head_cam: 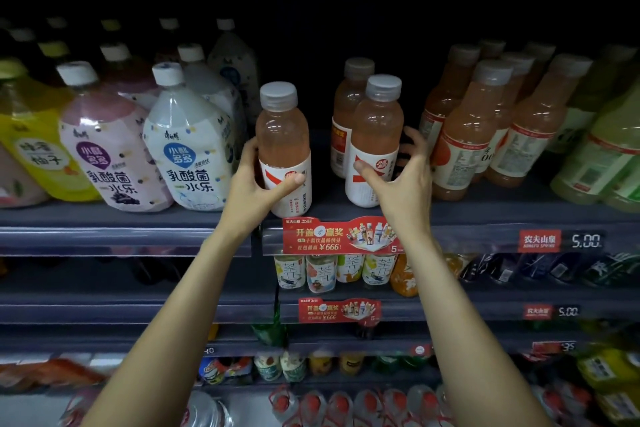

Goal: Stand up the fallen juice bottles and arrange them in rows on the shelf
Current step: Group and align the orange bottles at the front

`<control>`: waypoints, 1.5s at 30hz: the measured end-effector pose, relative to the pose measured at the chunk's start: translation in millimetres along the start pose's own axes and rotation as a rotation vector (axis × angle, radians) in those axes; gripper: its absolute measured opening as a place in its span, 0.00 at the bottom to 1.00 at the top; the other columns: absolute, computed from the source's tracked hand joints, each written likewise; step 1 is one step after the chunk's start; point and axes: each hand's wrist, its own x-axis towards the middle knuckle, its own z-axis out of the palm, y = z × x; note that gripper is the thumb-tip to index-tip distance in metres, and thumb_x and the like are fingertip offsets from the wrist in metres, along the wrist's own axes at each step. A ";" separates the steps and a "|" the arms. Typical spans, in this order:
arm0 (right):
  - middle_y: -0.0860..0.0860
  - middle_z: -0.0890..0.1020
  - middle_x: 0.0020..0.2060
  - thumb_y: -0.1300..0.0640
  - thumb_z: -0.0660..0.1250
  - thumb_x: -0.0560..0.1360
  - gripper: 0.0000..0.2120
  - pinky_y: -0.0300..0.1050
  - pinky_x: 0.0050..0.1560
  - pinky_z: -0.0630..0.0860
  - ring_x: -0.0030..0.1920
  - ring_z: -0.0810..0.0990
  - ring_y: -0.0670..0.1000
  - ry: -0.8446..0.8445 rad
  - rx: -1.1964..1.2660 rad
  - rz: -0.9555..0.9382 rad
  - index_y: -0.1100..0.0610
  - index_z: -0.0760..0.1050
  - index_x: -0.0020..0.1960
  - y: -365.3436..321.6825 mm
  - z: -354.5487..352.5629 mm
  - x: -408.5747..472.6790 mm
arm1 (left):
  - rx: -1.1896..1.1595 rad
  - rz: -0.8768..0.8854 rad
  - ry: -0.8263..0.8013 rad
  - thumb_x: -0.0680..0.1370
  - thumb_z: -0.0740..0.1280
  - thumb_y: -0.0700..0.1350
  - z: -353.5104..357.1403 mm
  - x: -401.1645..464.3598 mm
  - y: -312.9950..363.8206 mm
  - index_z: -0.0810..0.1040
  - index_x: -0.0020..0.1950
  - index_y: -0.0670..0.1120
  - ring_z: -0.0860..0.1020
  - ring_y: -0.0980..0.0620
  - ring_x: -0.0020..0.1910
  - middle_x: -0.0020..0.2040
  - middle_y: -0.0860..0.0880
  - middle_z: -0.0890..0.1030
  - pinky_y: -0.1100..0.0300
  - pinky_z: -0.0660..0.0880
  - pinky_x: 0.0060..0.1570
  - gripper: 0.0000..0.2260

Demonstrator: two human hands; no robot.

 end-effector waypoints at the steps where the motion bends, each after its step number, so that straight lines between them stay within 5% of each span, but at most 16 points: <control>1: 0.54 0.74 0.61 0.49 0.76 0.66 0.38 0.42 0.53 0.73 0.60 0.75 0.51 -0.006 0.002 0.008 0.56 0.62 0.70 -0.1 -0.4 1.7 | 0.003 -0.003 -0.006 0.67 0.79 0.51 0.2 -1.9 -1.6 0.62 0.73 0.45 0.76 0.66 0.58 0.59 0.61 0.75 0.71 0.73 0.53 0.41; 5: 0.53 0.75 0.62 0.51 0.75 0.68 0.35 0.27 0.47 0.67 0.58 0.74 0.47 -0.066 0.003 -0.005 0.54 0.62 0.69 -2.6 -5.0 2.6 | 0.021 -0.011 -0.046 0.68 0.77 0.42 -1.2 -11.0 -9.0 0.56 0.75 0.48 0.75 0.66 0.58 0.62 0.58 0.74 0.69 0.74 0.55 0.42; 10: 0.51 0.74 0.64 0.45 0.71 0.71 0.33 0.45 0.60 0.73 0.63 0.74 0.50 -0.311 0.003 0.000 0.50 0.62 0.70 -14.2 -13.1 9.6 | 0.022 -0.025 0.012 0.65 0.78 0.55 -3.8 -17.2 -8.5 0.62 0.73 0.50 0.77 0.58 0.61 0.63 0.55 0.77 0.53 0.76 0.60 0.42; 16: 0.51 0.71 0.67 0.49 0.71 0.72 0.35 0.38 0.57 0.67 0.66 0.71 0.50 -0.396 -0.092 -0.132 0.52 0.59 0.74 -41.4 -3.4 24.6 | 0.025 -0.021 0.016 0.65 0.76 0.51 -2.5 -18.9 -4.9 0.63 0.72 0.47 0.77 0.62 0.59 0.60 0.58 0.77 0.58 0.76 0.59 0.39; 22: 0.50 0.72 0.67 0.47 0.72 0.71 0.32 0.52 0.61 0.72 0.65 0.72 0.54 -0.383 -0.169 -0.097 0.48 0.63 0.71 -47.3 28.8 43.7 | 0.036 -0.038 0.017 0.63 0.77 0.57 -6.4 -19.2 -5.9 0.64 0.72 0.49 0.77 0.58 0.60 0.62 0.53 0.78 0.54 0.76 0.59 0.41; 26: 0.50 0.76 0.64 0.49 0.72 0.71 0.28 0.49 0.59 0.72 0.64 0.74 0.54 -0.402 -0.159 -0.077 0.49 0.66 0.68 -49.7 47.6 58.3 | 0.033 -0.028 0.014 0.64 0.79 0.56 -5.7 -19.0 -6.5 0.64 0.72 0.48 0.77 0.59 0.59 0.62 0.53 0.78 0.54 0.76 0.60 0.42; 30: 0.52 0.72 0.68 0.52 0.66 0.77 0.27 0.50 0.65 0.70 0.67 0.71 0.54 -0.520 -0.015 -0.033 0.51 0.62 0.73 -49.2 55.2 64.6 | 0.044 -0.026 -0.003 0.67 0.77 0.49 -5.1 -17.4 -7.0 0.63 0.72 0.49 0.76 0.66 0.57 0.59 0.59 0.76 0.60 0.76 0.59 0.38; 34: 0.52 0.71 0.68 0.50 0.59 0.80 0.22 0.59 0.65 0.70 0.67 0.70 0.53 -0.601 0.154 0.031 0.49 0.60 0.73 -44.8 60.7 62.6 | 0.041 -0.013 -0.017 0.67 0.77 0.54 -5.3 -16.5 -3.0 0.62 0.73 0.46 0.74 0.65 0.60 0.62 0.56 0.75 0.57 0.74 0.62 0.40; 40: 0.51 0.70 0.69 0.45 0.48 0.82 0.21 0.52 0.62 0.72 0.66 0.71 0.51 -0.673 0.361 0.162 0.49 0.61 0.73 -50.9 66.7 57.1 | 0.021 0.040 0.021 0.69 0.71 0.62 -2.9 -6.9 6.9 0.51 0.79 0.48 0.64 0.61 0.72 0.76 0.53 0.63 0.58 0.64 0.71 0.46; 42: 0.51 0.71 0.68 0.45 0.46 0.82 0.21 0.50 0.61 0.73 0.66 0.72 0.52 -0.699 0.380 0.157 0.49 0.61 0.72 -50.1 68.6 56.8 | 0.029 0.053 -0.011 0.71 0.69 0.62 -2.4 -3.1 9.2 0.50 0.79 0.47 0.65 0.64 0.71 0.74 0.55 0.65 0.66 0.64 0.68 0.45; 45: 0.51 0.72 0.67 0.48 0.47 0.83 0.19 0.48 0.58 0.73 0.65 0.73 0.52 -0.717 0.384 0.154 0.49 0.63 0.71 -49.5 69.6 57.4 | 0.027 0.060 -0.052 0.72 0.67 0.61 -0.3 -0.6 7.7 0.56 0.78 0.47 0.70 0.64 0.67 0.70 0.56 0.72 0.64 0.68 0.66 0.40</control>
